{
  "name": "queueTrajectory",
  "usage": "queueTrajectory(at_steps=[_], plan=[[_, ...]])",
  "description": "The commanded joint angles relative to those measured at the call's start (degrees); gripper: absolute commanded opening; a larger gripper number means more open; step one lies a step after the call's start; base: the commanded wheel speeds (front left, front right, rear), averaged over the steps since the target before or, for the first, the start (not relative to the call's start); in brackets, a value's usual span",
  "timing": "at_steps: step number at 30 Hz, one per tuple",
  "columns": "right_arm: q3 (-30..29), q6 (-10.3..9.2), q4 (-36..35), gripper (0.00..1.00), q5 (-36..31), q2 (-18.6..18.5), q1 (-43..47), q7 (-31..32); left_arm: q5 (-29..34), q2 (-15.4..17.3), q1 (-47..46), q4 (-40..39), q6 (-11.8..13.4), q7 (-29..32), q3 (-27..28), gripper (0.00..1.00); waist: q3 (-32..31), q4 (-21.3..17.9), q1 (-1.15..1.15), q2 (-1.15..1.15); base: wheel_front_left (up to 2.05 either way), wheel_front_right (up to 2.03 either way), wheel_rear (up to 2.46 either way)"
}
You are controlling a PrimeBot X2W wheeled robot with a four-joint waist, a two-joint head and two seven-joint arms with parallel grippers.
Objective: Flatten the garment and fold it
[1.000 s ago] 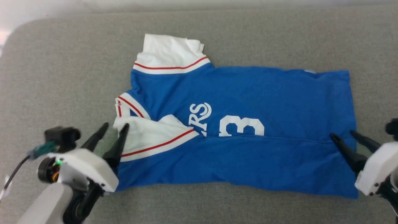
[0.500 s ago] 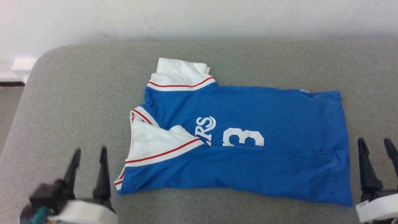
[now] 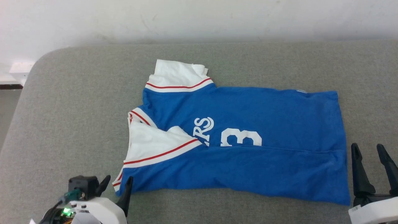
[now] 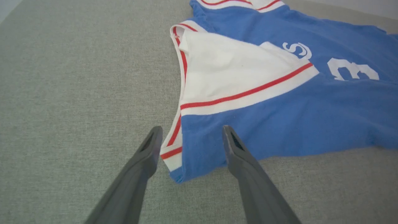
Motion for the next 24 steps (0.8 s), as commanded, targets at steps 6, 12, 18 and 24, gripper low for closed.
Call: queueTrajectory(at_steps=[6,12,18,24], plan=[[0.8,-0.04,0.5,1.0,0.1,0.1,-1.2,-0.1,-1.3,1.9,-4.0,4.2,0.4,7.5,-0.7,1.0,2.3,-1.7,0.0,0.0,0.0,0.0,0.0],[0.7,-0.04,0.5,1.0,0.5,0.0,-1.5,-0.3,-4.8,1.4,-4.6,5.7,0.4,13.5,-1.0,1.0,4.5,-2.8,0.0,0.0,0.0,0.0,0.0],[0.8,-0.04,0.2,1.0,0.5,-1.1,-2.7,0.1,-7.3,1.0,-4.9,5.2,-1.2,16.0,-1.5,0.0,5.6,-2.8,0.0,0.0,0.0,0.0,0.0],[1.0,-0.04,-1.8,1.0,0.0,-3.8,-4.7,3.0,-7.6,1.0,-4.8,4.5,-1.4,13.7,-0.3,0.0,5.6,-2.3,0.0,0.0,0.0,0.0,0.0]])
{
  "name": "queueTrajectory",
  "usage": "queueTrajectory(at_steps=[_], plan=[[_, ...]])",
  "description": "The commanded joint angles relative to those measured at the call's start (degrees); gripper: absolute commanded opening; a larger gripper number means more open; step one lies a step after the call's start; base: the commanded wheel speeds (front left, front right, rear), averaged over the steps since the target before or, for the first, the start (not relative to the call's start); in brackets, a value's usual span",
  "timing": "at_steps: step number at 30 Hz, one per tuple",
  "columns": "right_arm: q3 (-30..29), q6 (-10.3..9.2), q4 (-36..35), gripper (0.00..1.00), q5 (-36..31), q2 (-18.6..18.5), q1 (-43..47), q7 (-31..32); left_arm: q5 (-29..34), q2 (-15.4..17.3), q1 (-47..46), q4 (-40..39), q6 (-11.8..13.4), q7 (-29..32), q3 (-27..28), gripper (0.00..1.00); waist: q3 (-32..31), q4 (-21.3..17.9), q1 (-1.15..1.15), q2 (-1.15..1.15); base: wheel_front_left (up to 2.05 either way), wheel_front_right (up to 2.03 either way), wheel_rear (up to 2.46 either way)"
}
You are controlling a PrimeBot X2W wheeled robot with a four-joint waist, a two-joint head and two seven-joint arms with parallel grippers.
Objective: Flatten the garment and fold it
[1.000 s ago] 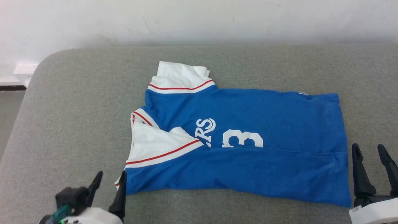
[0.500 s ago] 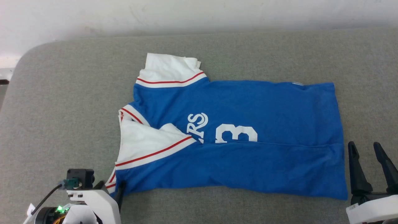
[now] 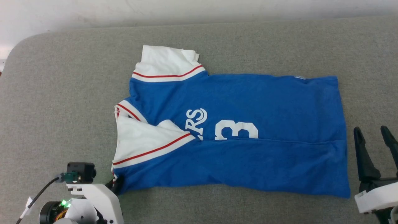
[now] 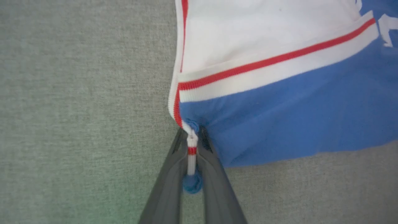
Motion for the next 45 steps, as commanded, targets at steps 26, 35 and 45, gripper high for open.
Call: queueTrajectory(at_steps=[26,35,45], plan=[[-3.3,-0.04,7.2,1.0,4.1,3.7,2.7,35.6,-0.5,-0.2,0.6,-3.5,1.7,-3.4,1.9,0.0,3.0,1.5,0.0,0.0,0.0,0.0,0.0],[-3.6,-0.04,5.9,0.0,2.9,4.2,1.0,35.2,-0.5,-0.4,-0.3,-3.5,1.7,-4.4,2.3,0.0,2.9,1.7,0.0,0.0,0.0,0.0,0.0],[-5.0,-0.04,1.4,0.0,4.0,1.5,0.7,34.5,-4.7,-1.0,4.4,-7.0,2.3,-7.5,6.6,0.0,-1.2,0.8,0.0,0.0,0.0,0.0,0.0]])
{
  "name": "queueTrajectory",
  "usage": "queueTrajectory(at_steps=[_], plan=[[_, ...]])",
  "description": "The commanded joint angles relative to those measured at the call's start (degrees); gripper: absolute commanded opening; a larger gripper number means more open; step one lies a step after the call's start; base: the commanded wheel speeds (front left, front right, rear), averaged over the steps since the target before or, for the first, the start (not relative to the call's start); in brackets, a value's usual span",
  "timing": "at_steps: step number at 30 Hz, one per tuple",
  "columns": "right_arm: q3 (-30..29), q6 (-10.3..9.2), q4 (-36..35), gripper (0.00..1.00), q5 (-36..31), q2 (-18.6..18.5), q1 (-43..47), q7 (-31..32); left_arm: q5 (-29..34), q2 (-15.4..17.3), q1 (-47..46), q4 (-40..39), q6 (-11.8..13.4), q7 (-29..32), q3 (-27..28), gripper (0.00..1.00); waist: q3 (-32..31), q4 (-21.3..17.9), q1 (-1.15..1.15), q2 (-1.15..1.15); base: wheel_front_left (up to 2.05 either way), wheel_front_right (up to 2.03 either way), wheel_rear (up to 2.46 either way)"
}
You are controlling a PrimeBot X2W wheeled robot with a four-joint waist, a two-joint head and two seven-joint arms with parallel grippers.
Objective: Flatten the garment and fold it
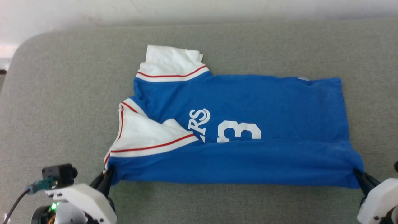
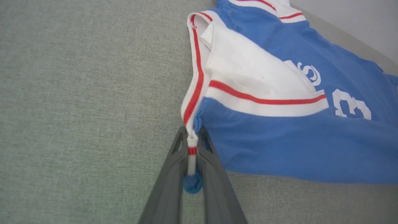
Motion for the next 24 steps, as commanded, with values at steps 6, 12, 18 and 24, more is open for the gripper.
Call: queueTrajectory(at_steps=[6,12,18,24], plan=[[-2.3,-0.04,-2.3,0.0,1.8,-2.1,1.5,2.6,-2.5,2.1,6.8,-4.8,1.1,2.0,0.8,0.0,-4.6,-0.8,0.0,0.0,0.0,0.0,0.0],[-4.5,-0.04,-2.9,0.0,2.5,-2.5,5.3,4.9,-4.7,2.9,13.1,-8.8,2.4,4.4,0.2,0.0,-6.8,-0.4,0.0,0.0,0.0,0.0,0.0],[-3.8,-0.04,-1.0,0.0,2.3,-1.6,7.4,4.2,-5.3,1.6,14.6,-7.6,2.4,3.7,-0.4,0.0,-7.3,0.4,0.0,0.0,0.0,0.0,0.0],[-1.5,-0.04,2.9,0.0,2.1,-1.0,6.6,2.5,-6.4,-0.8,12.1,-2.0,0.2,3.8,-2.1,0.0,-7.1,0.9,0.0,0.0,0.0,0.0,0.0]])
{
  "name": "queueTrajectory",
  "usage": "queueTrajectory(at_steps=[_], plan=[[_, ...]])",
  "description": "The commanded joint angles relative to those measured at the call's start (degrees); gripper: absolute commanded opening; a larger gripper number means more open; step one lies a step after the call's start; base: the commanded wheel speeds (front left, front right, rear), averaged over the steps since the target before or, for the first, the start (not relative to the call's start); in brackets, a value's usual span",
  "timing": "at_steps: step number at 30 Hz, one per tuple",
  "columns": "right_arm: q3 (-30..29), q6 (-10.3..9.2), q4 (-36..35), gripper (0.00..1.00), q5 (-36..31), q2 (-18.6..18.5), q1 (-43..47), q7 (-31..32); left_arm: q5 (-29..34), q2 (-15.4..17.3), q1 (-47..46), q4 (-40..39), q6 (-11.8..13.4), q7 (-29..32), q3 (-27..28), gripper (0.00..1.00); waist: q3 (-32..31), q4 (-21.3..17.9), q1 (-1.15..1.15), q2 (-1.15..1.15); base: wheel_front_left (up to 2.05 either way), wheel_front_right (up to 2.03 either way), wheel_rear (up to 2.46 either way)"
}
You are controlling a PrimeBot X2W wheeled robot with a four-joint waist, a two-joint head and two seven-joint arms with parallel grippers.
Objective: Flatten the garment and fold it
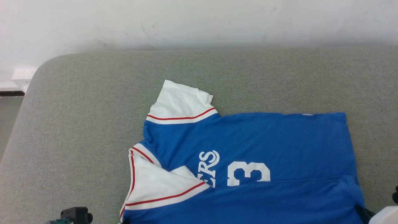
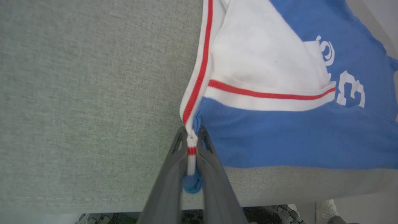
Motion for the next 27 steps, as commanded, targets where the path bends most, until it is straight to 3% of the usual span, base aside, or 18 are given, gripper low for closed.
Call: queueTrajectory(at_steps=[1,2,3,4,5,7,9,14,18,24,27], plan=[[0.3,-0.05,0.6,0.0,-0.2,0.2,-0.6,-0.7,-0.1,-0.5,-1.5,1.3,-0.4,-0.6,0.2,0.07,0.0,0.1,0.0,0.0,0.0,0.0,0.0],[0.5,-0.05,1.2,0.0,-0.2,0.2,-0.9,-1.1,0.0,-0.8,-2.1,2.4,-0.8,-0.8,0.0,0.25,0.0,0.0,0.0,0.0,0.0,0.0,0.0],[0.8,-0.05,1.7,0.18,-0.2,0.2,-1.1,-1.4,-0.1,-1.3,-2.7,3.5,-1.0,-1.0,-0.2,0.4,0.0,0.1,0.0,0.0,0.0,0.0,0.0],[1.0,-0.05,2.1,0.95,-0.2,0.1,-1.4,-1.9,-0.2,-1.7,-3.1,4.4,-1.3,-1.1,-0.3,0.46,0.0,0.1,0.0,0.0,0.0,0.0,0.0],[1.0,-0.05,2.4,1.0,-0.1,0.2,-1.7,-2.4,-0.4,-2.0,-3.5,5.1,-1.7,-1.2,-0.4,0.51,0.0,0.0,0.0,0.0,0.0,0.0,0.0],[1.0,-0.05,3.0,1.0,0.0,0.1,-1.9,-2.8,-0.7,-2.4,-4.0,6.2,-2.1,-1.4,-0.5,0.8,0.0,0.0,0.0,0.0,0.0,0.0,0.0],[0.8,-0.05,2.9,1.0,0.5,0.1,-2.1,-3.1,-1.2,-2.8,-4.0,6.6,-2.4,-1.6,-0.2,1.0,0.1,-0.1,0.0,0.0,0.0,0.0,0.0],[0.3,-0.05,0.0,1.0,1.9,0.2,-2.2,-4.7,-1.3,-2.6,-3.3,5.1,-2.0,-5.0,2.6,1.0,0.7,-0.2,0.0,0.0,0.0,0.0,0.0],[-0.7,-0.05,-4.3,1.0,0.9,0.7,-3.1,-9.8,-0.6,-2.3,-3.9,0.5,-1.9,-9.0,5.5,1.0,1.8,-0.2,0.0,0.0,0.0,0.0,0.0],[-0.9,-0.05,-9.6,1.0,-4.6,2.7,-6.8,-20.5,8.5,0.2,-12.5,-5.7,1.6,-16.6,9.5,1.0,5.3,-0.4,0.0,0.0,0.0,0.0,0.0],[0.6,-0.05,-11.3,1.0,-7.2,3.6,-9.5,-24.2,14.5,2.7,-20.9,-6.5,2.3,-17.4,8.9,1.0,8.1,-1.0,0.0,0.0,0.0,0.0,0.0]])
